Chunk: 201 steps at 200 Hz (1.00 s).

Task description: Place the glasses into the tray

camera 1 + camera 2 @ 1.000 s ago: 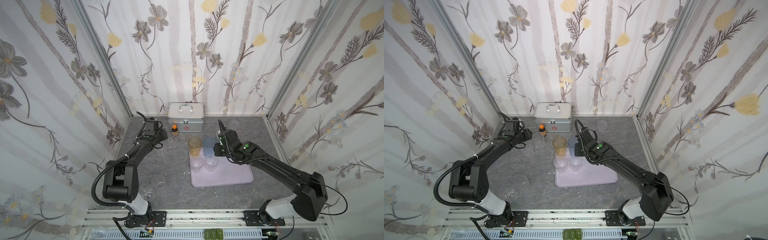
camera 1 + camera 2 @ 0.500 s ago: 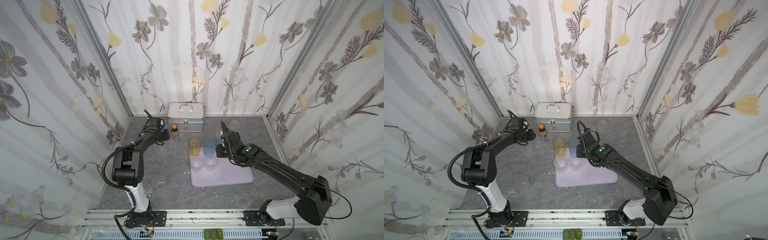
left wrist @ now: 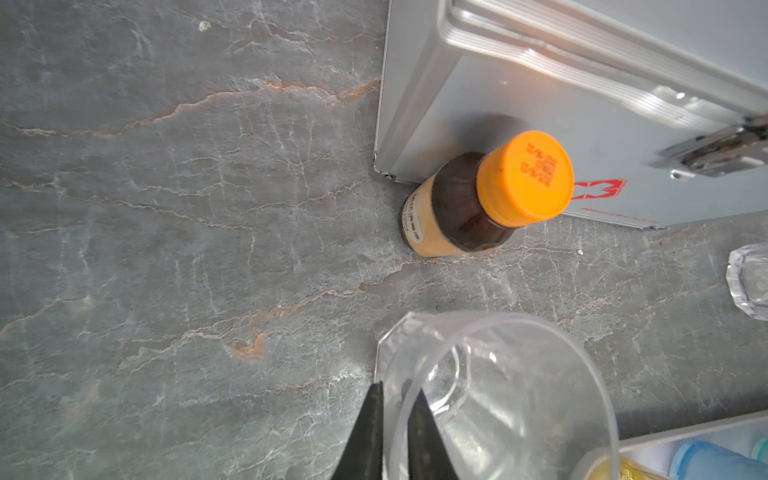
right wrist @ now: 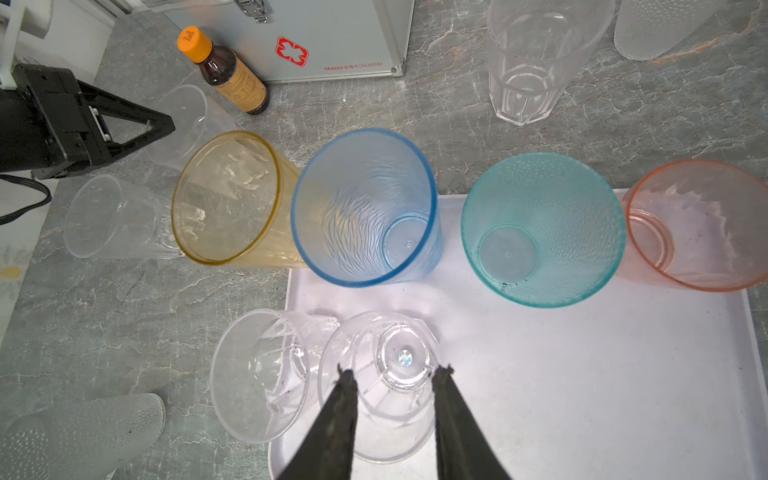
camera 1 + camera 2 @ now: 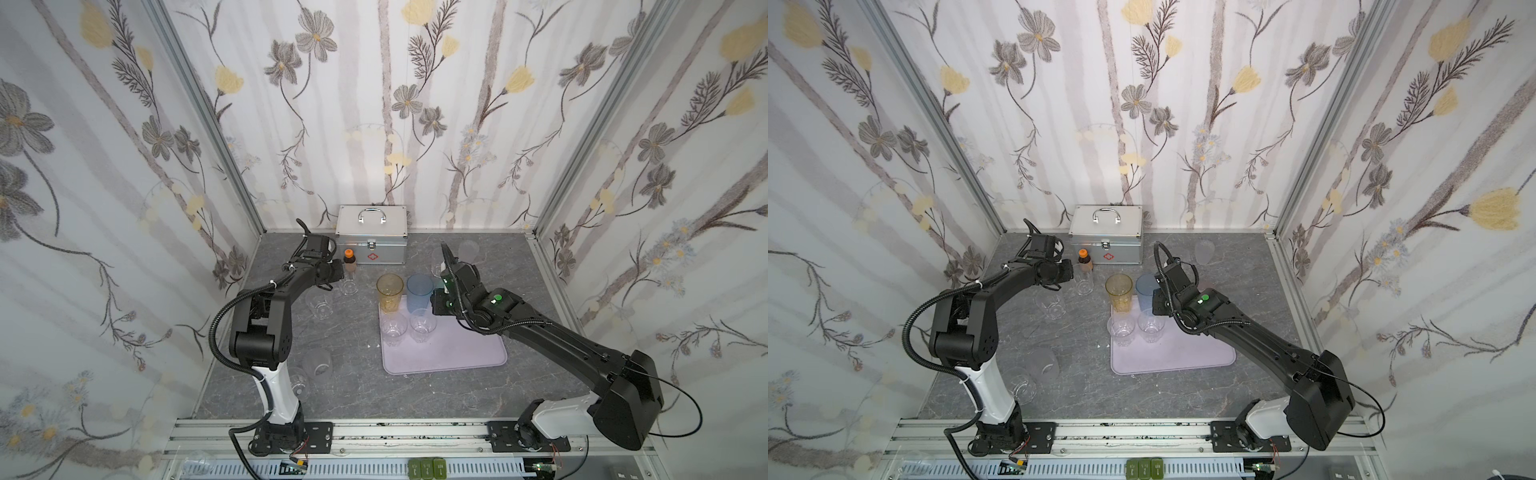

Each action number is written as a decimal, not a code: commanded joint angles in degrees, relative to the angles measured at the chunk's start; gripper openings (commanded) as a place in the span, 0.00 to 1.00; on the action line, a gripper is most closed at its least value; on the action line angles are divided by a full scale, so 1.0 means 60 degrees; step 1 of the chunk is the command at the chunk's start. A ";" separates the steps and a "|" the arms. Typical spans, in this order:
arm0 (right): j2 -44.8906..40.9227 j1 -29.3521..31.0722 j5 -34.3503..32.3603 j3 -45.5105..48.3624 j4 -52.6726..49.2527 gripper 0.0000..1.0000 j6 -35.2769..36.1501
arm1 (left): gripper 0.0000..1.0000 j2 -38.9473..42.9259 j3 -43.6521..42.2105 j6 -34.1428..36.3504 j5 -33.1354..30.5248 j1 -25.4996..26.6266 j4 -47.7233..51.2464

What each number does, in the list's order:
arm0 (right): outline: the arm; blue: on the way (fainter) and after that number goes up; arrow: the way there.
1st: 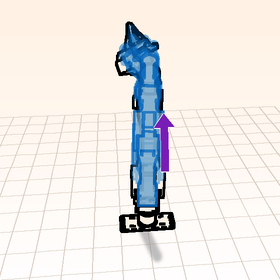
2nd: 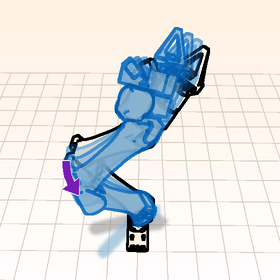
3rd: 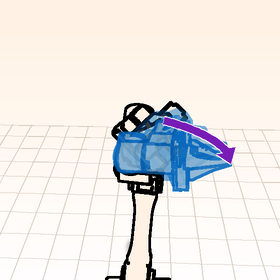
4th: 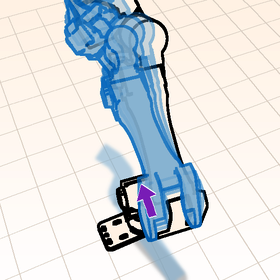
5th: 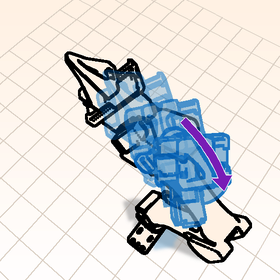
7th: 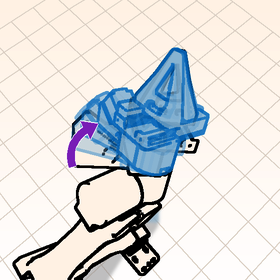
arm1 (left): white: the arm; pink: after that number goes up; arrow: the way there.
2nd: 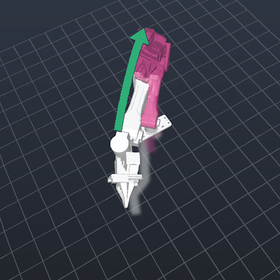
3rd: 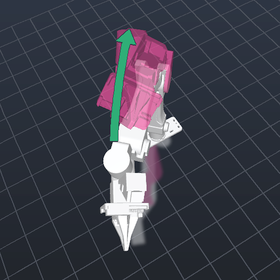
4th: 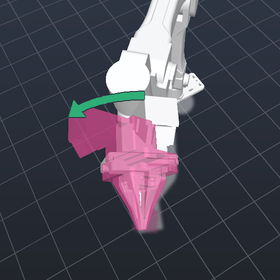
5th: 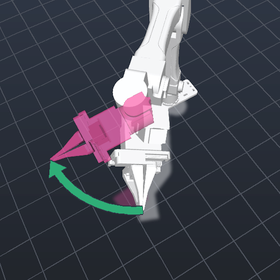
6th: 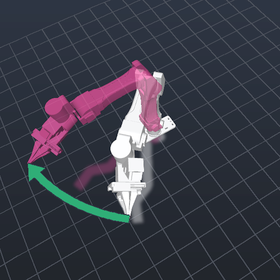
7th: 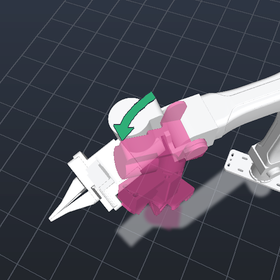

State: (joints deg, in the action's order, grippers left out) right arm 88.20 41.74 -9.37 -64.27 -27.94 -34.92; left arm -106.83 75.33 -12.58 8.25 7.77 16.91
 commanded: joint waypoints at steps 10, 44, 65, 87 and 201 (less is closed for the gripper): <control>-0.0023 0.0028 -0.0109 0.0047 0.0365 0.33 -0.0137 | 0.03 0.0479 -0.0050 0.0034 -0.0130 0.0038 0.0082; -0.0038 0.0039 -0.0066 0.0026 0.0409 0.33 -0.0151 | 0.00 0.1592 -0.0420 -0.0149 -0.0243 0.0160 0.0259; -0.0185 0.0060 -0.0126 -0.0069 0.0500 0.32 -0.0240 | 0.00 0.2704 -0.0694 -0.0565 -0.0715 0.0443 0.0346; -0.0381 0.0089 -0.0160 -0.0239 0.0790 0.32 -0.0372 | 0.00 0.3886 -0.0861 -0.1130 -0.1646 0.1154 0.0361; -0.0042 0.0218 -0.0541 -0.2851 0.1453 0.47 0.0076 | 0.00 0.3566 0.1439 -0.2380 -0.4204 0.5667 0.0317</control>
State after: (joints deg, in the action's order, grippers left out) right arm 86.80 42.70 -10.57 -79.68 -20.38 -35.31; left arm -83.83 82.04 -24.71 -13.37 39.33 20.05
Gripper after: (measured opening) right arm 0.464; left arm 0.058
